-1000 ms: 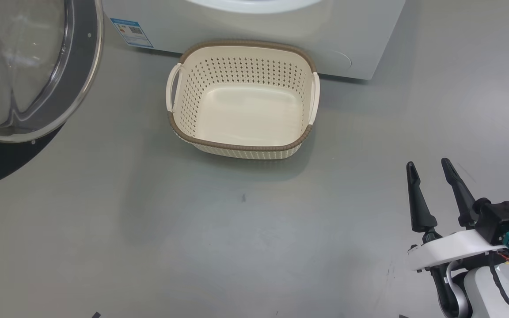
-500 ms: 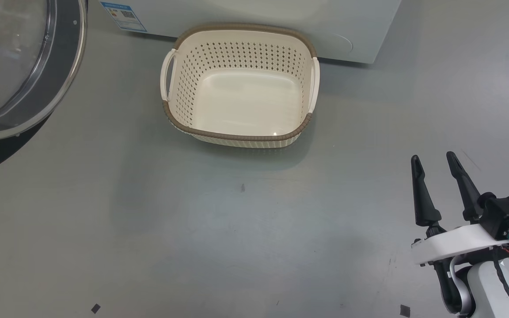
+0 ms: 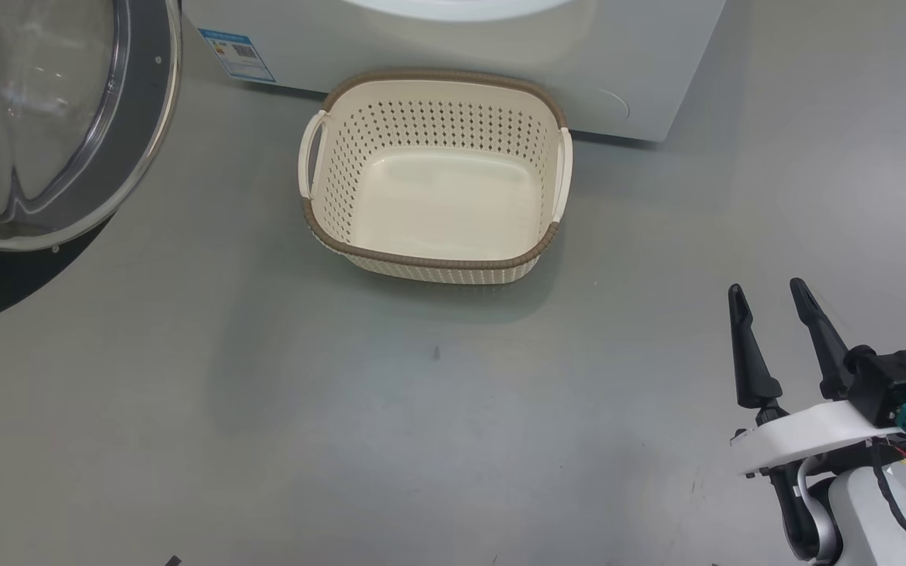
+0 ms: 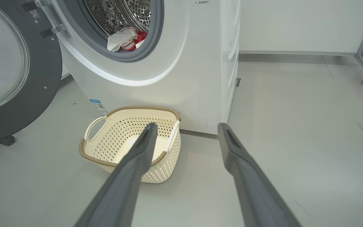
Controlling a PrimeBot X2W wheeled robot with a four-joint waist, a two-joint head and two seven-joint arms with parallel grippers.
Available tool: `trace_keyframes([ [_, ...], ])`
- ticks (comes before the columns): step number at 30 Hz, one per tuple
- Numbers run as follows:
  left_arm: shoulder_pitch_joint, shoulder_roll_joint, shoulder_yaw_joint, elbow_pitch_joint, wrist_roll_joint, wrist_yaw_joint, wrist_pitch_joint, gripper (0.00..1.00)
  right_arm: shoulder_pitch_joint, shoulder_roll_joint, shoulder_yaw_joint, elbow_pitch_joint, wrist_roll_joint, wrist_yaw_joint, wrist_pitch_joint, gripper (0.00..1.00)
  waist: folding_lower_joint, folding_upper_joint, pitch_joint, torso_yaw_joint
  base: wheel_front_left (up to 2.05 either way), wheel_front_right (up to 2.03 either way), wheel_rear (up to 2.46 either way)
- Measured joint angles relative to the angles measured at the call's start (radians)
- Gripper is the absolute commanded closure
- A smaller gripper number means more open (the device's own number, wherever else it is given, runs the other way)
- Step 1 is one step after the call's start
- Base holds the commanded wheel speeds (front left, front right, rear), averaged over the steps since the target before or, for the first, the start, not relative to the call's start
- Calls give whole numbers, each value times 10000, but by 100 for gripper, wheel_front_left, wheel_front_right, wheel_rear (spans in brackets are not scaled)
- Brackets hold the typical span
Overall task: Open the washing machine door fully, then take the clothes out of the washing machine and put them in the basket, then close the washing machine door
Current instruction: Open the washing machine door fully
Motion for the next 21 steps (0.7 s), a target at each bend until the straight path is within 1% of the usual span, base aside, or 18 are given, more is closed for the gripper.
trace_keyframes([
  [3, 43, -77, -151, 96, 109, -113, -36, 100, 0, 44, 19, 96, 6, 0, -12, 0, 0, 0, -215, 16, 0, 0, 0],
  [7, 213, -341, -407, 86, 318, -180, -111, 100, 0, 107, 35, 242, 63, 0, -59, 0, 0, 0, -534, 23, 0, 0, 0],
  [12, 518, -589, -792, 25, 456, -577, -123, 100, 6, 226, 38, 460, 104, 2, -100, 0, 0, 0, -984, 3, 0, 0, 0],
  [14, 649, -683, -995, -21, 589, -671, -125, 100, 14, 288, 29, 541, 165, 2, -104, 0, 0, 0, -1176, -15, 0, 0, 0],
  [18, 975, -915, -1266, -86, 692, -761, -127, 100, 62, 376, 25, 702, 178, 4, -144, 0, 0, 0, -1576, -69, 0, 0, 0],
  [21, 1234, -970, -1521, -138, 849, -826, -127, 100, 99, 489, -2, 746, 382, 12, -146, 0, 0, 0, -1889, -133, 0, 0, 0],
])
